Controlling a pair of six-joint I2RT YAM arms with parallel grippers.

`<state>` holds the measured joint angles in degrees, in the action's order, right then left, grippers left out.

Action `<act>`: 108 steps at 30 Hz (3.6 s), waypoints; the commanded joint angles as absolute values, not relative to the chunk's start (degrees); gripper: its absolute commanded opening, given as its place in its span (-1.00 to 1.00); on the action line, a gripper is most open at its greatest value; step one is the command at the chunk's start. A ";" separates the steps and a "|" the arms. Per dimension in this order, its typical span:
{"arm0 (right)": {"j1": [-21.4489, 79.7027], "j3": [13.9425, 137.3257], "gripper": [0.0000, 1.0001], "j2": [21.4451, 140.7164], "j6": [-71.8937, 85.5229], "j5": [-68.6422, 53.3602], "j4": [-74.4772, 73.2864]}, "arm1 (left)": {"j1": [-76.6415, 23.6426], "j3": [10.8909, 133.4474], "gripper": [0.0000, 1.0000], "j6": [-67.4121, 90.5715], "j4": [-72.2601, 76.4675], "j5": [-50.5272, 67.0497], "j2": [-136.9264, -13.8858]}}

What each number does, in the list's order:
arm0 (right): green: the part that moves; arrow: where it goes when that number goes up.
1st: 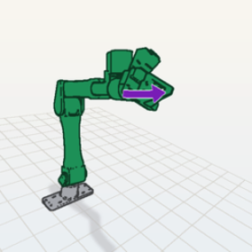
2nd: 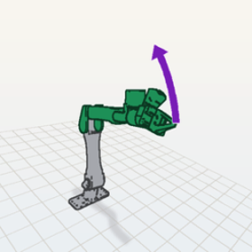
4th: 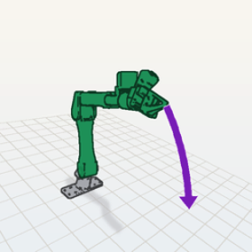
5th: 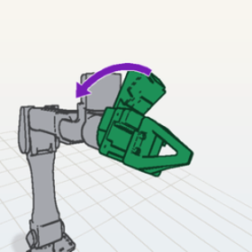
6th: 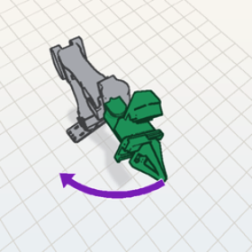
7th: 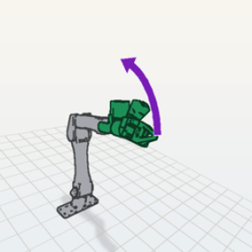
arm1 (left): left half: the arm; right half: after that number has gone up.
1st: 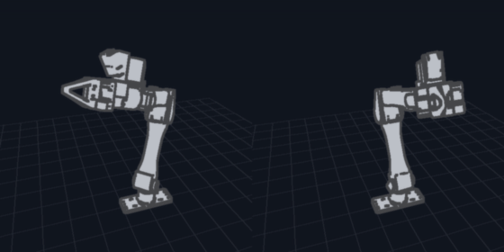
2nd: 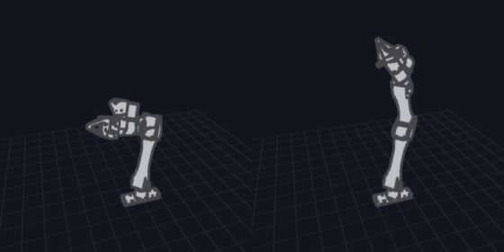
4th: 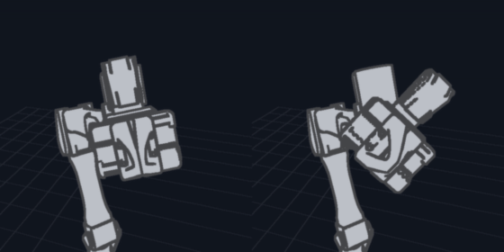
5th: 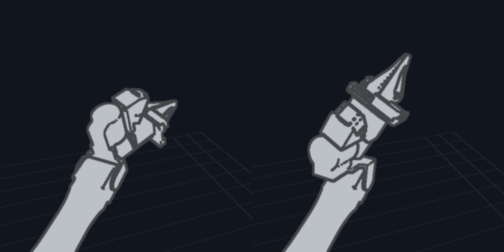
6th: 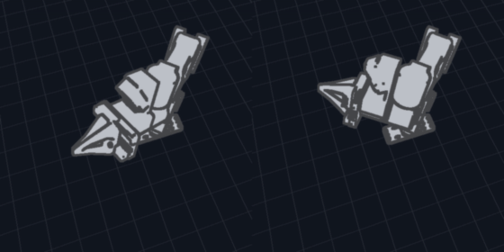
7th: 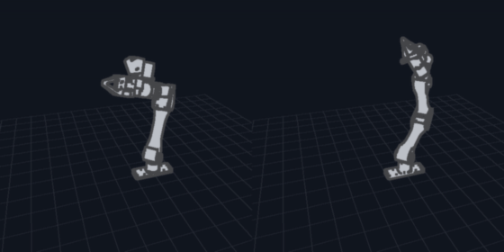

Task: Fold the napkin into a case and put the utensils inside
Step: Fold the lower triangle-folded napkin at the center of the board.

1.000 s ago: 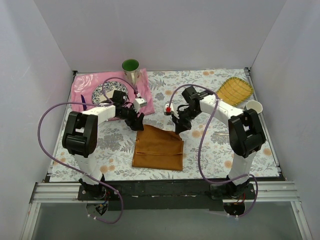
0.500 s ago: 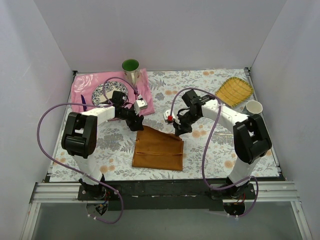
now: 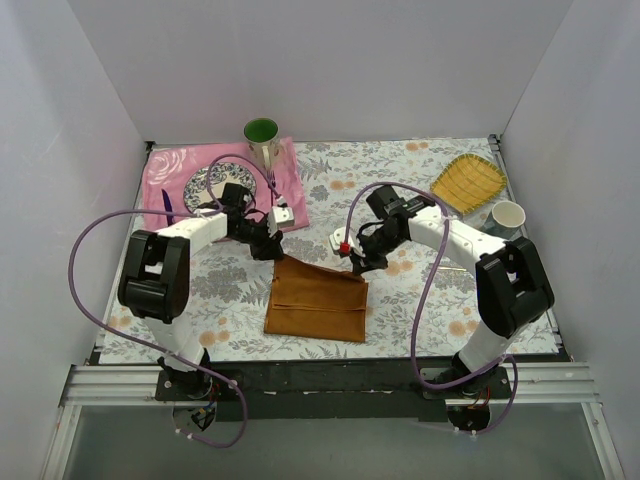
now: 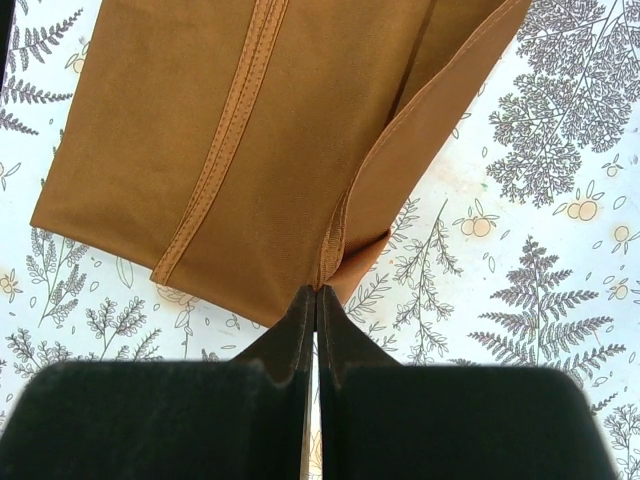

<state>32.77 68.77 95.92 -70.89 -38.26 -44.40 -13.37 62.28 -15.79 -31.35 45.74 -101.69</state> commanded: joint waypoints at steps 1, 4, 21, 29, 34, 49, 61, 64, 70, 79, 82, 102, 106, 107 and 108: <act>33.13 68.64 -0.97 92.90 -72.51 -38.41 -45.26 | -13.45 61.96 -0.62 -19.15 -34.45 48.34 -93.88; 33.22 68.20 -0.97 92.29 -72.86 -38.06 -45.97 | -13.45 61.53 -0.64 -20.56 -37.78 48.25 -91.77; 33.75 65.74 -0.97 91.14 -75.67 -38.50 -46.32 | -13.54 54.76 0.04 -22.31 -32.78 46.06 -86.83; 33.75 64.78 -0.97 90.61 -77.08 -38.94 -46.23 | -13.71 56.24 -0.07 -28.03 -33.48 46.67 -90.26; 33.75 64.69 -0.97 90.70 -77.26 -38.94 -46.14 | -15.02 56.51 -0.09 -32.77 -37.07 45.97 -91.05; 33.31 64.51 -0.97 90.44 -77.61 -38.23 -46.41 | -17.14 55.19 -0.68 -33.93 -35.60 43.24 -90.62; 33.13 64.25 -0.97 89.56 -82.08 -38.93 -51.50 | -20.92 53.44 -1.00 -33.22 -39.72 44.21 -83.59; 33.13 63.46 -0.97 89.21 -84.54 -39.11 -53.35 | -21.36 53.17 -1.00 -34.80 -42.35 44.12 -82.44; 33.66 60.56 -0.97 88.51 -89.91 -38.23 -55.64 | -21.97 51.16 -1.00 -37.18 -45.53 44.12 -80.51; 36.74 57.22 -0.89 90.88 -88.42 -37.44 -52.21 | -24.70 44.92 -0.90 -32.45 -38.86 41.23 -81.56; 37.26 57.66 -0.85 92.20 -88.24 -37.71 -52.29 | -25.14 43.60 -0.81 -31.55 -35.95 40.17 -82.00; 27.34 67.15 -0.28 95.27 -43.79 -50.19 -49.05 | -26.19 40.25 -0.99 -33.05 -36.30 39.90 -81.04; 28.21 62.67 -0.39 96.15 -39.04 -48.79 -43.87 | -26.63 40.52 -0.98 -31.30 -35.60 39.11 -81.73; 28.56 61.88 -0.41 96.33 -38.50 -48.08 -42.55 | -26.72 40.52 -0.98 -31.03 -35.68 38.85 -81.91; 29.52 60.31 -0.43 96.50 -37.89 -47.64 -42.02 | -26.63 40.52 -0.98 -30.76 -35.77 38.59 -82.00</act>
